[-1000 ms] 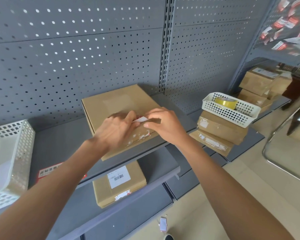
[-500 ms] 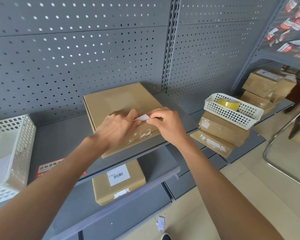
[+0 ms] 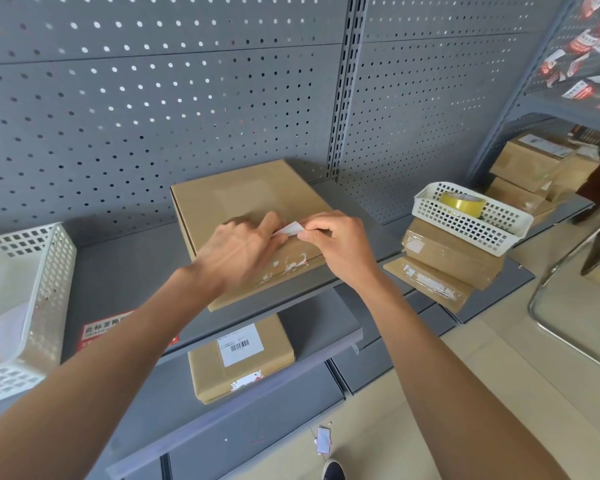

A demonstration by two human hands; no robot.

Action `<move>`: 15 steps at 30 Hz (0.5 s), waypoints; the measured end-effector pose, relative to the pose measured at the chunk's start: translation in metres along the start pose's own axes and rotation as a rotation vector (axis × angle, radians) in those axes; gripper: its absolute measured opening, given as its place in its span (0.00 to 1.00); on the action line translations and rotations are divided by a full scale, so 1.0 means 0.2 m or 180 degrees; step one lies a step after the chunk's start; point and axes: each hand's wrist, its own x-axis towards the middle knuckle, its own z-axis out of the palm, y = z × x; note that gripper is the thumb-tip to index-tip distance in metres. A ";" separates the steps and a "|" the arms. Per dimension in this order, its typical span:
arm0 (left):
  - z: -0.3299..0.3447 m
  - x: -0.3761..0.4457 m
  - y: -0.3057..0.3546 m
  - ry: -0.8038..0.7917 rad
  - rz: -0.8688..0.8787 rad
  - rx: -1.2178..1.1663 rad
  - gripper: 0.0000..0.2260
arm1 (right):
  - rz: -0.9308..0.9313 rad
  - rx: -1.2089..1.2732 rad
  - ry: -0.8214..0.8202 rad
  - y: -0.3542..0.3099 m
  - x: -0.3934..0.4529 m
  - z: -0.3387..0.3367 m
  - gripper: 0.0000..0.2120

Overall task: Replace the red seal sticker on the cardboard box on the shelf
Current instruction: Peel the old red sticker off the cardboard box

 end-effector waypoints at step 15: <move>-0.04 0.05 0.02 -0.0172 -0.0443 0.0017 0.20 | 0.0035 -0.0129 0.0134 -0.04 0.02 0.01 0.13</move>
